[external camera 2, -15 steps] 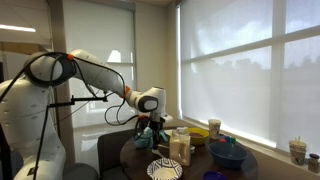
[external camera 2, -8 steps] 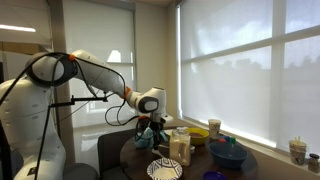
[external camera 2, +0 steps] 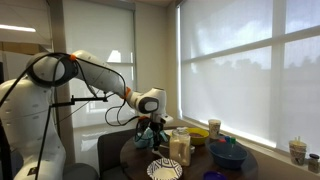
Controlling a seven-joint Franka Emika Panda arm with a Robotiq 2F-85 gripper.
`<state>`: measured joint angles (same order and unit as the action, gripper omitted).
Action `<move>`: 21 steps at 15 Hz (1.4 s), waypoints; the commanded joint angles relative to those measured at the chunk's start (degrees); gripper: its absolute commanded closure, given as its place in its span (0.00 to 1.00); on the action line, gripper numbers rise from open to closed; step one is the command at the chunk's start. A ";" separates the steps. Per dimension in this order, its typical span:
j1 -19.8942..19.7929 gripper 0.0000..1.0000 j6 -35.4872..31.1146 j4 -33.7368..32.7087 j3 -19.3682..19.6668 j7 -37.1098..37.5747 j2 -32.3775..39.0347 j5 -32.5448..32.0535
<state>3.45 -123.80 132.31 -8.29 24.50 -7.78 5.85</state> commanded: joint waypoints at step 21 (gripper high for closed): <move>0.12 0.00 2.32 -1.80 0.44 5.21 -0.27 -0.05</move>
<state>3.27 -121.59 130.59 -8.16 29.68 -8.06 5.85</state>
